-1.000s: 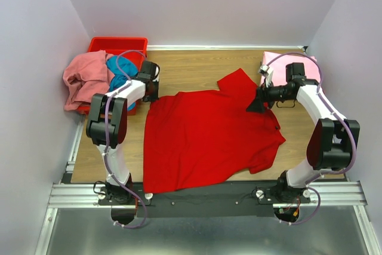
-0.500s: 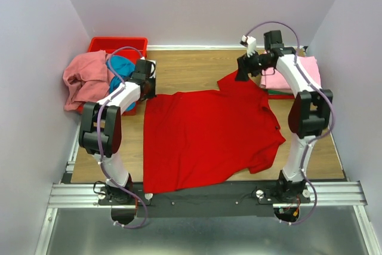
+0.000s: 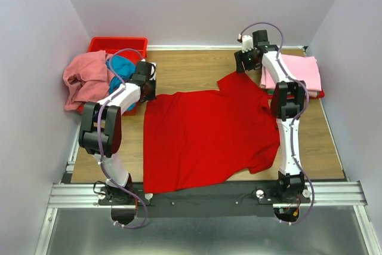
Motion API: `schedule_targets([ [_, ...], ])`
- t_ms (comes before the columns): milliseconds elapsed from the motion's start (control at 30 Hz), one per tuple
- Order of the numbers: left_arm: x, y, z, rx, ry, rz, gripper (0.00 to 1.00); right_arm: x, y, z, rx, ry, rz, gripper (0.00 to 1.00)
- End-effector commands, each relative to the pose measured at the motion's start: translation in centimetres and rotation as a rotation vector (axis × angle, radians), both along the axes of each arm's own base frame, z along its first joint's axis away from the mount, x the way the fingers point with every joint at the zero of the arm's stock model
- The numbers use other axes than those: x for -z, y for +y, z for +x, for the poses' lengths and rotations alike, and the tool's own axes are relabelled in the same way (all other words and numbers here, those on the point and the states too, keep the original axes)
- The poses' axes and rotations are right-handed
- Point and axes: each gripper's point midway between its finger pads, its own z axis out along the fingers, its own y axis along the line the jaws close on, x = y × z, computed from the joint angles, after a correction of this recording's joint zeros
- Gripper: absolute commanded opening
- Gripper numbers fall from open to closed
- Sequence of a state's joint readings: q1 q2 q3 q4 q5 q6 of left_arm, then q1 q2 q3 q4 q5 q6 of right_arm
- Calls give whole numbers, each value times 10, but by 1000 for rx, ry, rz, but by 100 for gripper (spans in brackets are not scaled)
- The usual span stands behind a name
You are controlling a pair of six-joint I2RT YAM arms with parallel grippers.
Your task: Fold and stack the t-shirts
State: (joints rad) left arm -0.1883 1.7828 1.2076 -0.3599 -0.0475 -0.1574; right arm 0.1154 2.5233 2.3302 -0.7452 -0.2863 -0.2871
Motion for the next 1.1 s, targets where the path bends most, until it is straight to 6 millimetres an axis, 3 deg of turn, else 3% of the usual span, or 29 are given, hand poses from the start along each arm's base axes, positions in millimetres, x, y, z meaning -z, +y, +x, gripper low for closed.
schedule_targets([
  [0, -11, -1, 2, 18, -27, -15, 0, 10, -8, 20, 55, -35, -41, 67],
  [200, -9, 0, 3, 17, -24, -14, 0, 26, -8, 26, 54, -32, -40, 66],
  [433, -6, 1, 2, 17, -14, -13, 0, 44, 0, 22, 22, 2, -9, 57],
  [667, -4, 0, 1, 18, -9, -13, 0, 60, -1, 12, 1, 41, -19, 30],
  [833, -5, 2, 2, 16, -13, -10, 0, 50, 0, 15, -4, 18, -21, 10],
  [933, -7, 1, 2, 15, -18, -12, 0, 37, -1, 18, -6, -8, -18, 5],
  [967, -9, 2, 3, 14, -25, -12, 0, 25, 1, 20, -8, -27, -15, 1],
  [1067, -19, -1, 6, 18, -57, -23, 0, -13, 3, 21, -17, -84, 4, 0],
])
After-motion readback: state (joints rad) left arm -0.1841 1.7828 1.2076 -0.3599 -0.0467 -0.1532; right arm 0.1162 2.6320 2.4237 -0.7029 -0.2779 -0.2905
